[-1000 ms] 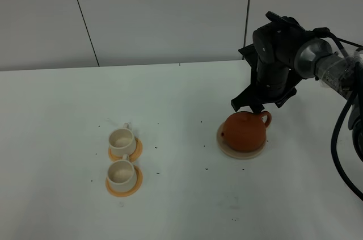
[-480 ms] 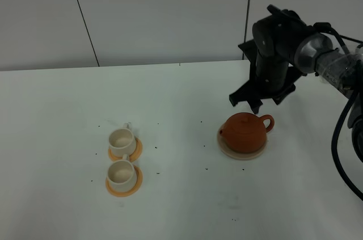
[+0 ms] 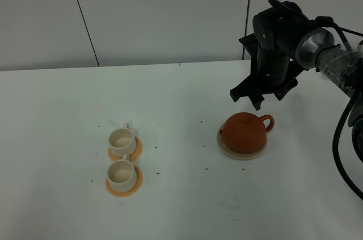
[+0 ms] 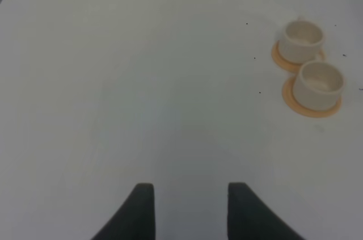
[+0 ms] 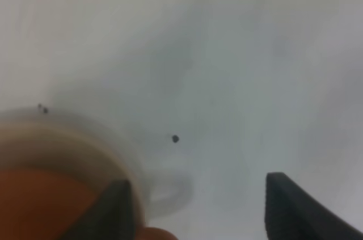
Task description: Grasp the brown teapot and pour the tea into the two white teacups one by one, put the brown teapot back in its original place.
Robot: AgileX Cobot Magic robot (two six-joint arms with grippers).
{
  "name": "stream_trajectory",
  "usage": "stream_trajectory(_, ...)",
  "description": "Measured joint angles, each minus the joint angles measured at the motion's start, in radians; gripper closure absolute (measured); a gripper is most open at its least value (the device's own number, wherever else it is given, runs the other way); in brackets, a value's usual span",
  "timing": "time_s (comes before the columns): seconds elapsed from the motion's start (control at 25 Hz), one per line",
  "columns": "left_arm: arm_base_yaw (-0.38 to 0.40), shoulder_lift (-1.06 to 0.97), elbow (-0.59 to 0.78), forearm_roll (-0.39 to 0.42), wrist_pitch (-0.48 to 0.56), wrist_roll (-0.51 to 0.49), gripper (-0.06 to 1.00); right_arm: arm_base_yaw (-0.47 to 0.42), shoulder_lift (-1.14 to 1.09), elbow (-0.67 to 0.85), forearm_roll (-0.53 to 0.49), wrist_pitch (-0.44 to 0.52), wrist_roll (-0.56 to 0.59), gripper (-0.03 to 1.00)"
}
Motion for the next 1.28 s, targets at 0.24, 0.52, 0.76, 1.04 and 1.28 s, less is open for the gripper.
stream_trajectory(0.24, 0.0, 0.0, 0.0, 0.0, 0.0, 0.0, 0.57, -0.015, 0.0, 0.0, -0.002, 0.001, 0.0, 0.47)
stream_trajectory(0.52, 0.0, 0.0, 0.0, 0.0, 0.0, 0.0, 0.57, -0.017, 0.0, 0.0, 0.002, 0.001, 0.0, 0.47)
stream_trajectory(0.76, 0.0, 0.0, 0.0, 0.0, 0.0, 0.0, 0.57, -0.018, 0.0, 0.0, 0.016, 0.001, 0.0, 0.47)
stream_trajectory(1.04, 0.0, 0.0, 0.0, 0.0, 0.0, 0.0, 0.57, -0.018, 0.0, 0.019, 0.019, 0.004, -0.004, 0.47)
stream_trajectory(1.28, 0.0, 0.0, 0.0, 0.0, 0.0, 0.0, 0.57, -0.018, 0.001, 0.028, 0.02, 0.005, -0.005, 0.47)
